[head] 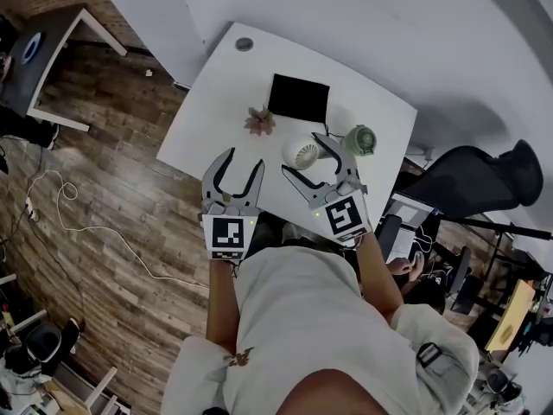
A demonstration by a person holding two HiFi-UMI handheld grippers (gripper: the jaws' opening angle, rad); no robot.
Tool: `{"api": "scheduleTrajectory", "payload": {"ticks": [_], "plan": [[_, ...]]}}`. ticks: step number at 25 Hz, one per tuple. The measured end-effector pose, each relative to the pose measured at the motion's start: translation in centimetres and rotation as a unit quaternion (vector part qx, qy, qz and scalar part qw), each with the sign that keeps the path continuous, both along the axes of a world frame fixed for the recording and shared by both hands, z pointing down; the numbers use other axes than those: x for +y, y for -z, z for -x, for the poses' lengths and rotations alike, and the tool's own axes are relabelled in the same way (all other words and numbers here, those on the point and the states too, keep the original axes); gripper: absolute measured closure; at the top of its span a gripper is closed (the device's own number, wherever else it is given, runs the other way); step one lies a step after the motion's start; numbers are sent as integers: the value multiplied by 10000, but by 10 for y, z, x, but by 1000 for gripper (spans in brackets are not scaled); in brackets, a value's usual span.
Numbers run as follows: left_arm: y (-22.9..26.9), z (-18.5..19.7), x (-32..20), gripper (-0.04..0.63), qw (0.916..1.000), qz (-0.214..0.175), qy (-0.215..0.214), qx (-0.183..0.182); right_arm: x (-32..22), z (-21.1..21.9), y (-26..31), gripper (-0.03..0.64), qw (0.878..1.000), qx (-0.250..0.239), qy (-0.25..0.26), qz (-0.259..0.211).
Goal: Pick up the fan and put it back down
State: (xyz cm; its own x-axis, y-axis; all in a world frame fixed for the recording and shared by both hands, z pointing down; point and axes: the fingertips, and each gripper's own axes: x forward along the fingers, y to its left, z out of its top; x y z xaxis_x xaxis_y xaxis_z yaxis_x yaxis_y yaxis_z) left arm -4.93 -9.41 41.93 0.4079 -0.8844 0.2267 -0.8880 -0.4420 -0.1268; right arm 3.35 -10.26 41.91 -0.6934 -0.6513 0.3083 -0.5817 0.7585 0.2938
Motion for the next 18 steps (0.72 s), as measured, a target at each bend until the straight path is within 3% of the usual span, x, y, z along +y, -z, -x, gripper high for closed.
{"api": "scheduleTrajectory", "payload": {"ticks": [13, 18], "plan": [[55, -8, 20, 365, 9983, -562, 152, 97, 14, -19, 65, 259, 9973, -460, 12, -580], [74, -13, 25, 364, 9964, -734, 224, 367, 17, -24, 81, 259, 9942, -834, -1, -672]]}}
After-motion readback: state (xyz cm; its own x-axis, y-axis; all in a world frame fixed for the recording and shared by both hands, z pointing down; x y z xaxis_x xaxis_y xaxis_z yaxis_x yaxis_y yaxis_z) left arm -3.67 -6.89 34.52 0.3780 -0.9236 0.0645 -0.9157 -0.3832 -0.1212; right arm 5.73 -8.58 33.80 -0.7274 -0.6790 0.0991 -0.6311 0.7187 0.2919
